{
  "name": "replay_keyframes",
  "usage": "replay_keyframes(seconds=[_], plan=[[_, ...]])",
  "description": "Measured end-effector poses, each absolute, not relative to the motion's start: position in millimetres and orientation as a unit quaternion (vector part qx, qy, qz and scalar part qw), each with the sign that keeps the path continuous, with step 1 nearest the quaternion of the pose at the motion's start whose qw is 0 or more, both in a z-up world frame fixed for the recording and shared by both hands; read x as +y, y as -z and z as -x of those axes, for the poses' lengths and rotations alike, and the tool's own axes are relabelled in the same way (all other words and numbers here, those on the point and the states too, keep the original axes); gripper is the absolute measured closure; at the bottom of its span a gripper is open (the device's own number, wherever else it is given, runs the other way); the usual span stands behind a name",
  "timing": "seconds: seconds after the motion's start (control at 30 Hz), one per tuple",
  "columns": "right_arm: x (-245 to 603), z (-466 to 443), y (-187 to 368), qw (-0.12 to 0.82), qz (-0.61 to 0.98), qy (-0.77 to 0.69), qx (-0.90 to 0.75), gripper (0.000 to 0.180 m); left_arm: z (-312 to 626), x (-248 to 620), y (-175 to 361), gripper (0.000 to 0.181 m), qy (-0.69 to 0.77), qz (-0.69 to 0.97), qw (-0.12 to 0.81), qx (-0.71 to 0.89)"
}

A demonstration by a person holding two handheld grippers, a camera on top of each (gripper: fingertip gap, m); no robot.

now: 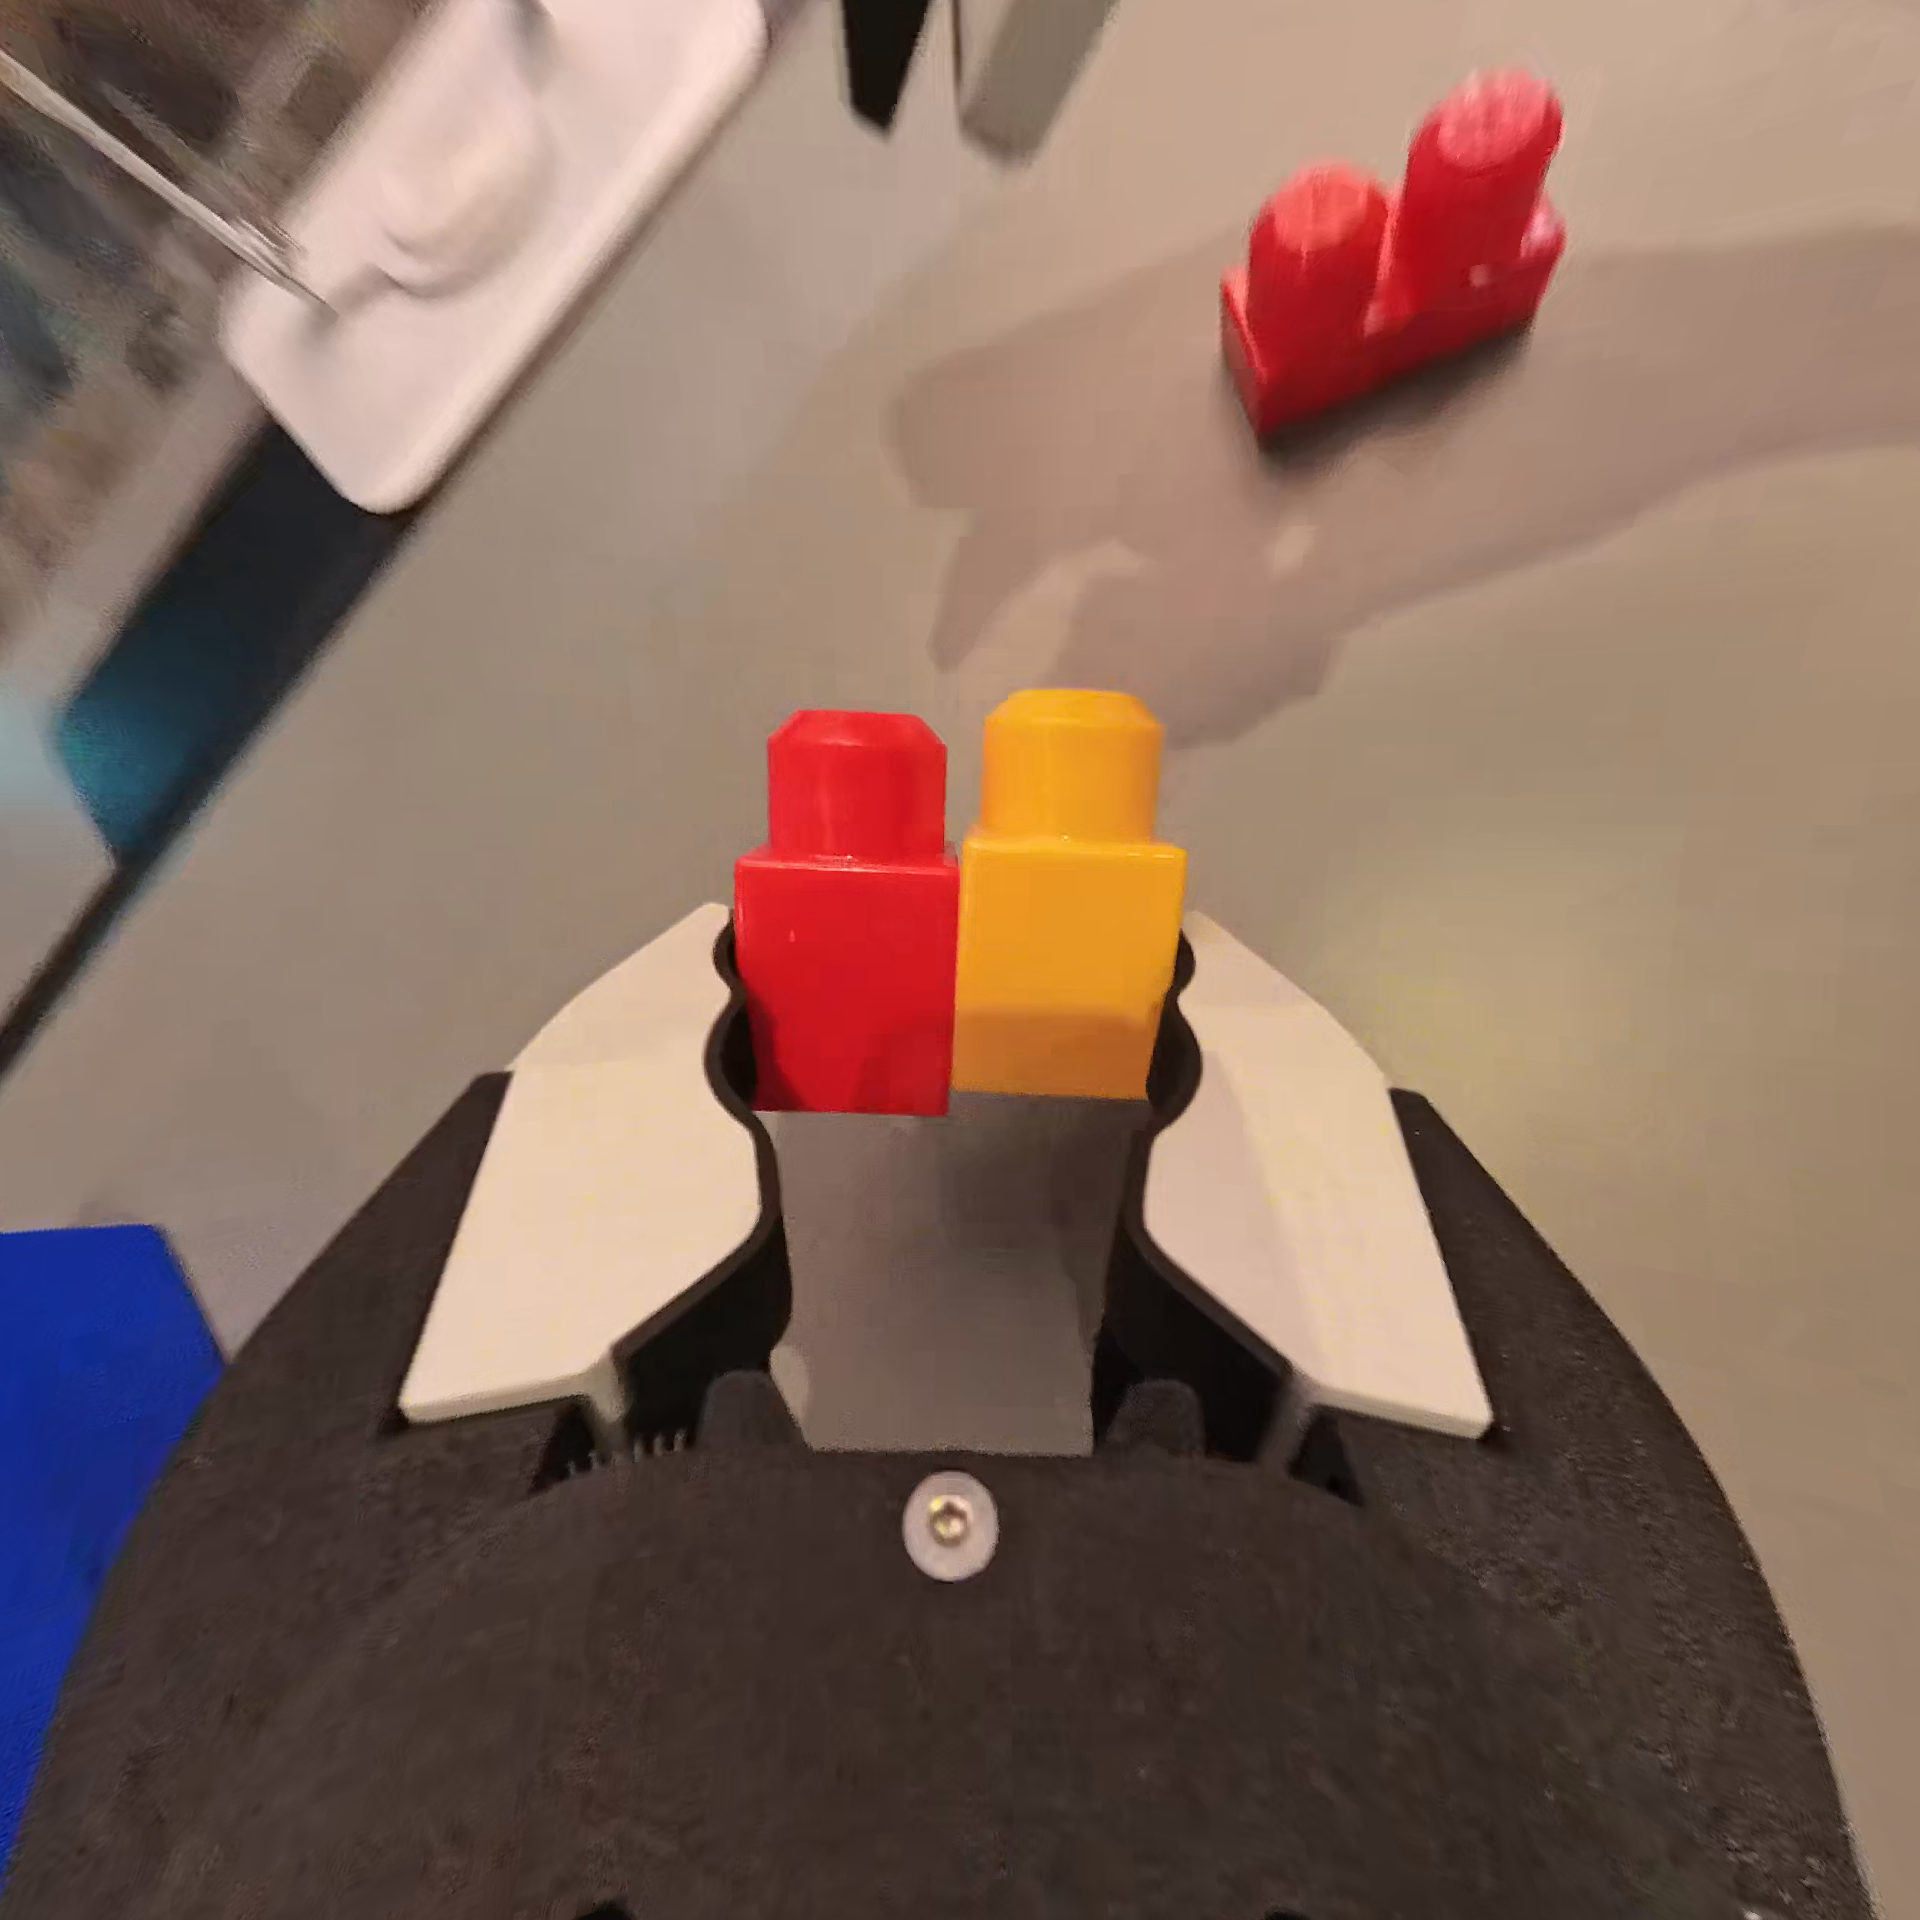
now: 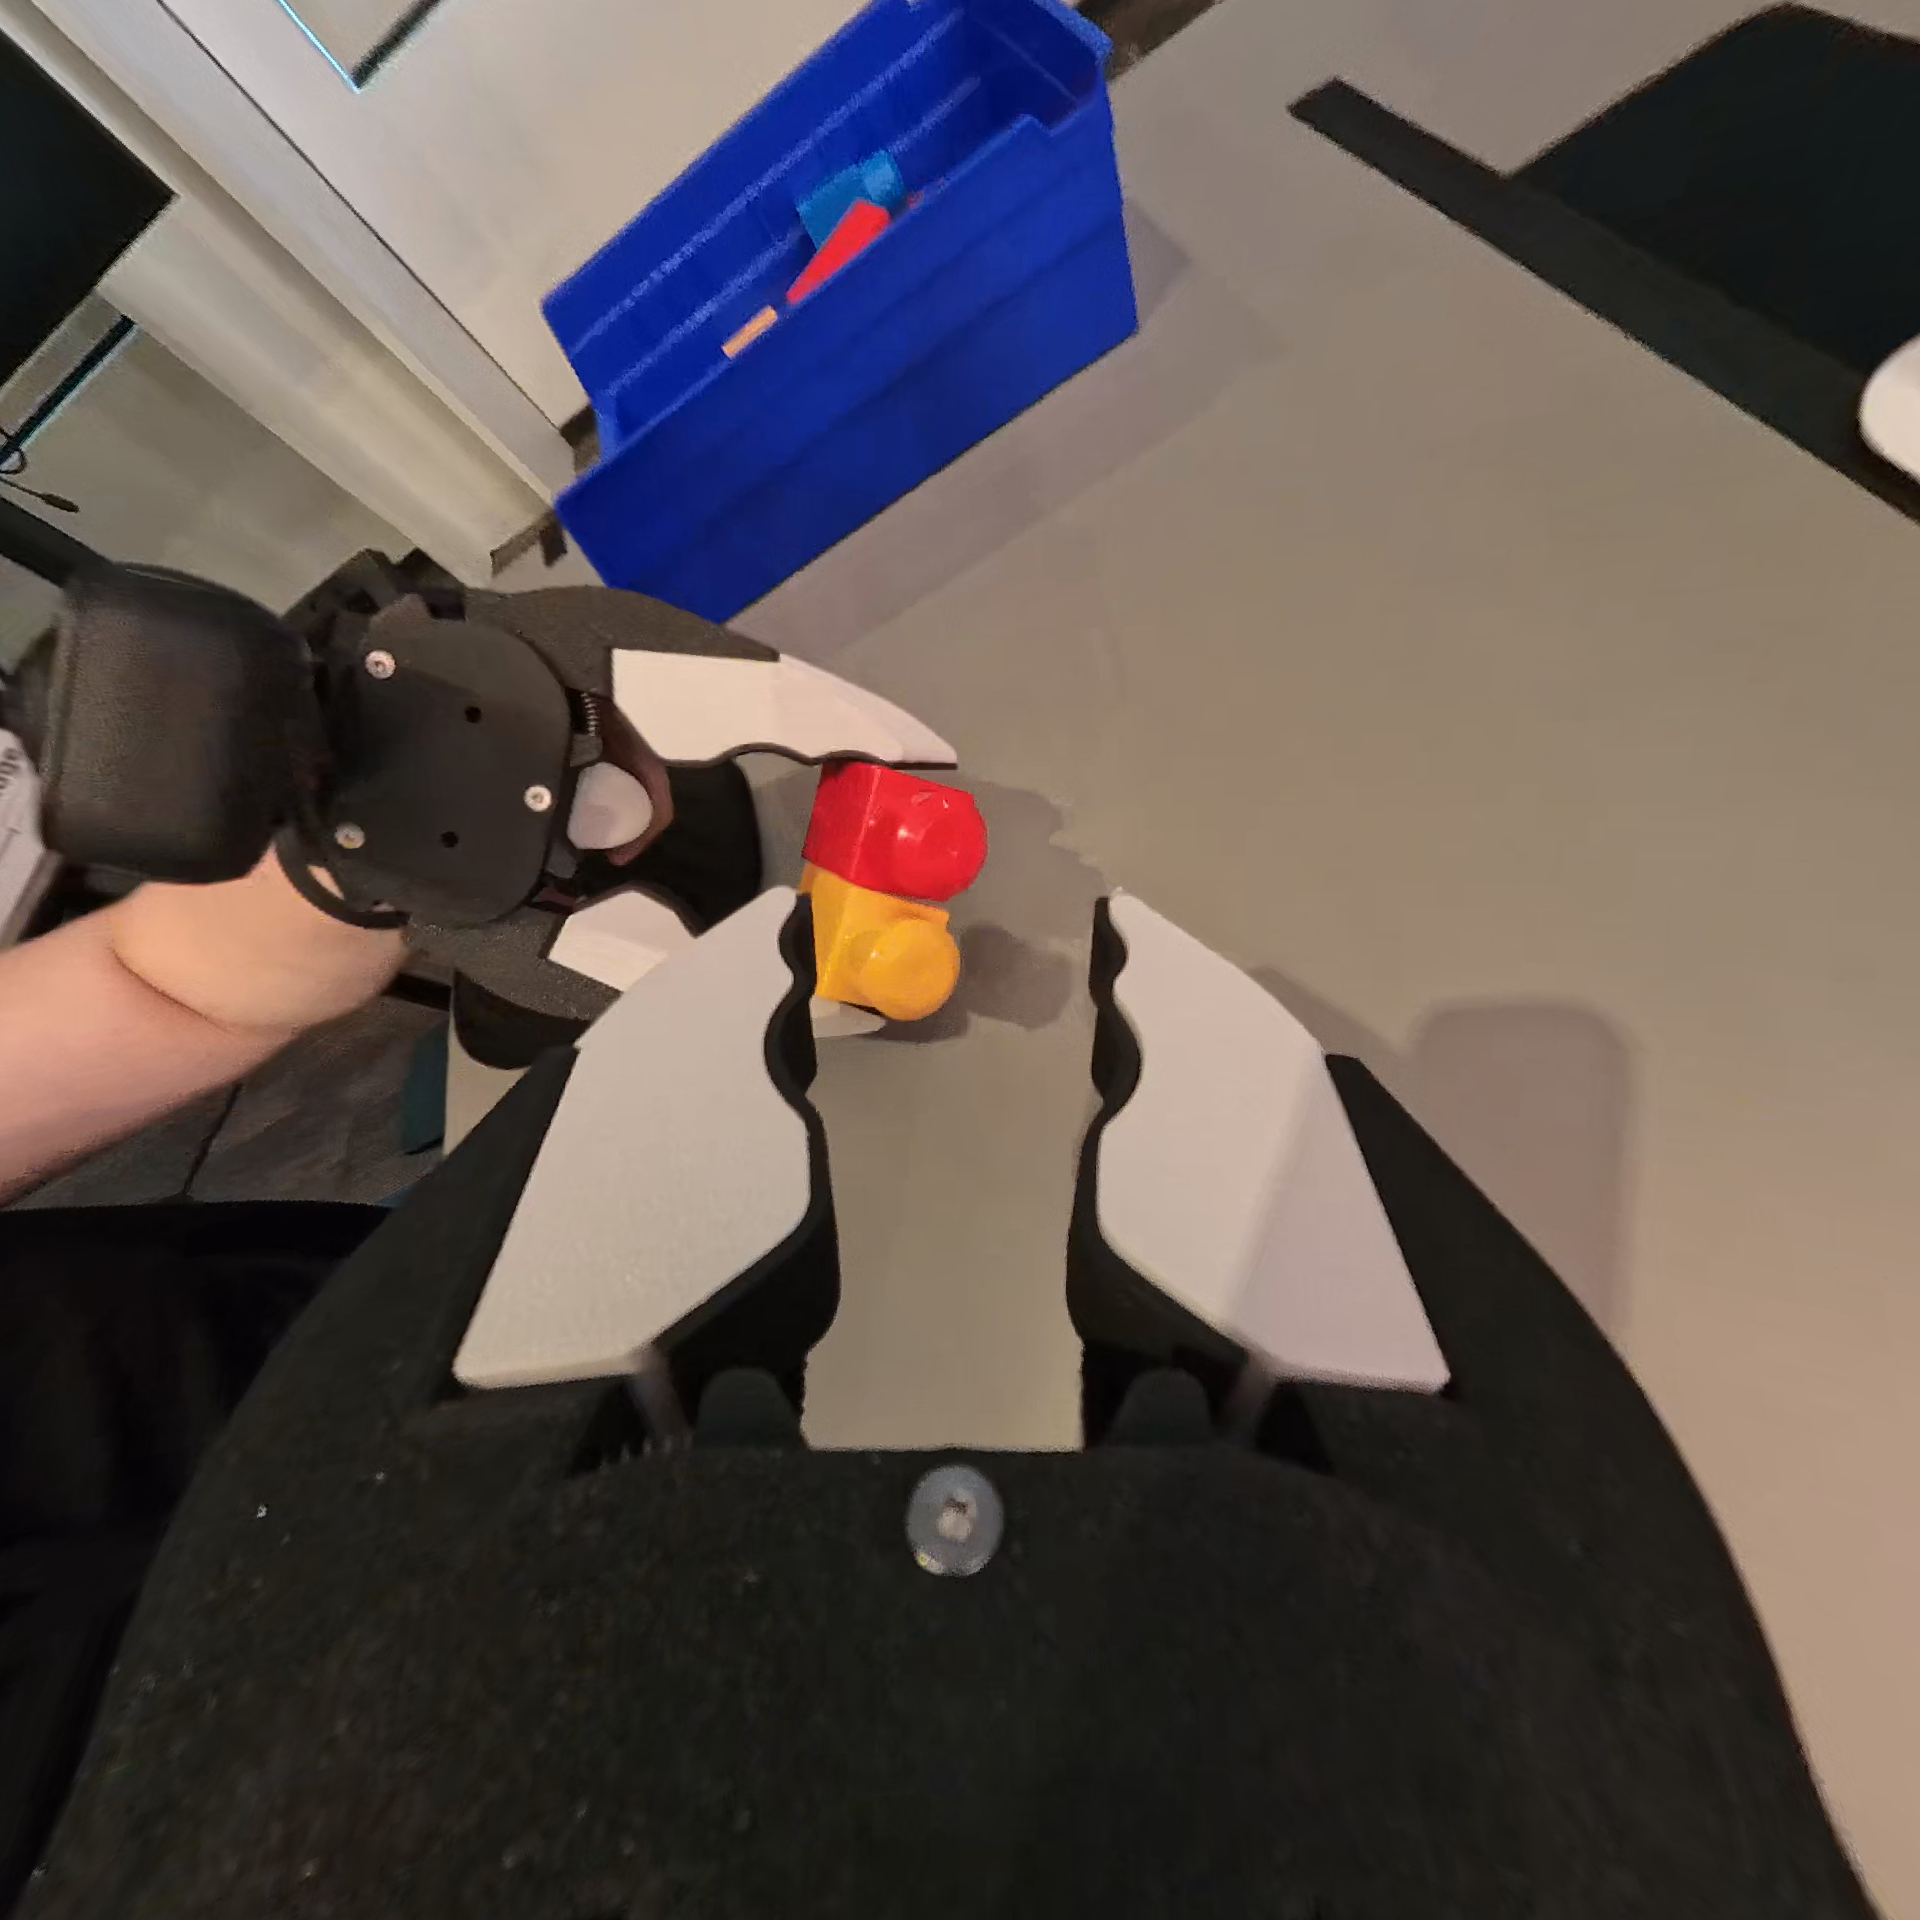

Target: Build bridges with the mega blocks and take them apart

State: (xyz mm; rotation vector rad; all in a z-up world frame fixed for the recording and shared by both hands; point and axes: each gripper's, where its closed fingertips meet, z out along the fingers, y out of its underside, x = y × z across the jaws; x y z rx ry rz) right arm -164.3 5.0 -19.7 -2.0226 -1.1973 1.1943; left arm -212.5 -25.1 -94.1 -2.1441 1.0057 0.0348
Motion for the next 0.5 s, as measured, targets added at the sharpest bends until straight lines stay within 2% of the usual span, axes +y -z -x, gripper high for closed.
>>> replay_keyframes(seconds=[0.13, 0.23, 0.5], plan=[[7.8, 162.2, 43.5, 0.215, 0.763, -0.419, -0.442, 0.130, 223.7, -44.4, 138.4, 0.106, 0.032, 0.870, 0.237, 0.431], [-1.3, 168.3, 57.2, 0.176, 0.763, -0.430, -0.449, 0.134, 226.5, -58.0, 152.1, 0.106, 0.064, 0.873, 0.177, 0.449], [-11.1, 177.6, 99.6, 0.114, 0.776, -0.398, -0.475, 0.135, 230.1, -61.7, 154.4, 0.105, 0.080, 0.865, 0.148, 0.474]])
